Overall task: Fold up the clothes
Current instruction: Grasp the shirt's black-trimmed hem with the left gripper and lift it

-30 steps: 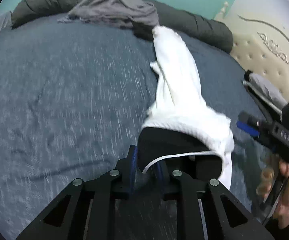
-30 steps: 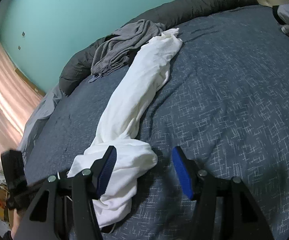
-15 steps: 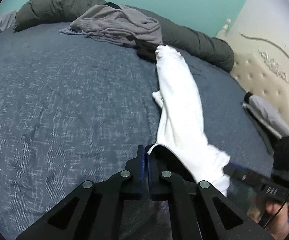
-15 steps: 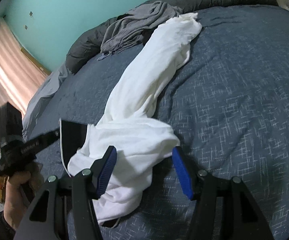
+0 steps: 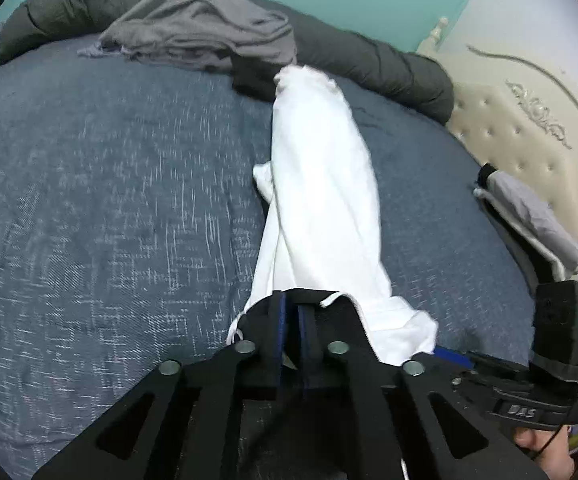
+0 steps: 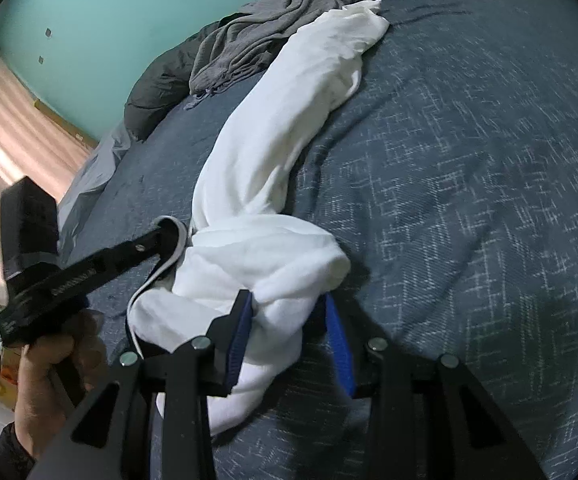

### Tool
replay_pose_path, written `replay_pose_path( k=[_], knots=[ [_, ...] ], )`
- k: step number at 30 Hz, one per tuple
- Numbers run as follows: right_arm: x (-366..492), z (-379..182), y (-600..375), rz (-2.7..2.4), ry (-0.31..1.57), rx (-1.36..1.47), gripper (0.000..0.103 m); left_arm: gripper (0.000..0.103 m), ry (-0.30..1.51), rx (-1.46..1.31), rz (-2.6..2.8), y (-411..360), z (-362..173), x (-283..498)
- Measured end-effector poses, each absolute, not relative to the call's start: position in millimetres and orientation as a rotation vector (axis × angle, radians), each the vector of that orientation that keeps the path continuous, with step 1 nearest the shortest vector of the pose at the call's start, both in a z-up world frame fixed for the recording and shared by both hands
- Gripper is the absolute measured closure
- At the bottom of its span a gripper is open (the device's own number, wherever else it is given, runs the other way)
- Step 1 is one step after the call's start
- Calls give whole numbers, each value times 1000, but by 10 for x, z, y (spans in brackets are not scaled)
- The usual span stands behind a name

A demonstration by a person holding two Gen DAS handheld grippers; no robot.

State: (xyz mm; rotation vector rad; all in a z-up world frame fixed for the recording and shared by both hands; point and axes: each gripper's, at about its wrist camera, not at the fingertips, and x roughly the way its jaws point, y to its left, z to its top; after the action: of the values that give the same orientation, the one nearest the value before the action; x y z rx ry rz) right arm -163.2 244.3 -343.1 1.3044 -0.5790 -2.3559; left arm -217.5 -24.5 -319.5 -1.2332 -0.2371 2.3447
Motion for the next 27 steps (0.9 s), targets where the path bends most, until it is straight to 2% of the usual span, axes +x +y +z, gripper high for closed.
replay_pose_path(
  k=[2, 3, 4, 6, 8, 9, 10, 11, 15, 20, 27],
  knots=[
    [-1618, -3410, 2472, -2362, -582, 1298, 66, 72, -244, -1232, 2339, -222, -3207, -2183],
    [-1606, -3395, 2490, -2368, -583, 1294, 65, 59, -243, -1223, 2335, -206, -3202, -2182],
    [-1599, -3378, 2513, -2375, -586, 1290, 65, 52, -231, -1216, 2332, -188, -3198, -2177],
    [-1581, -3349, 2558, -2390, -593, 1283, 65, 52, -202, -1213, 2333, -164, -3207, -2165],
    [-1559, -3339, 2601, -2399, -601, 1282, 65, 55, -207, -1211, 2329, -169, -3210, -2169],
    [-1548, -3340, 2622, -2402, -605, 1283, 65, 60, -216, -1211, 2326, -176, -3210, -2175],
    [-1536, -3340, 2642, -2404, -609, 1284, 65, 80, -218, -1213, 2327, -183, -3211, -2179],
    [-1524, -3341, 2662, -2407, -613, 1284, 65, 88, -208, -1217, 2335, -190, -3214, -2180],
    [-1512, -3339, 2714, -2411, -636, 1286, 65, 101, -210, -1224, 2337, -235, -3234, -2181],
    [-1520, -3291, 2653, -2405, -630, 1271, 65, 101, -217, -1170, 2398, -305, -3136, -2159],
    [-1525, -3302, 2517, -2363, -596, 1272, 65, 101, -316, -1111, 2586, -754, -2976, -2210]
  ],
)
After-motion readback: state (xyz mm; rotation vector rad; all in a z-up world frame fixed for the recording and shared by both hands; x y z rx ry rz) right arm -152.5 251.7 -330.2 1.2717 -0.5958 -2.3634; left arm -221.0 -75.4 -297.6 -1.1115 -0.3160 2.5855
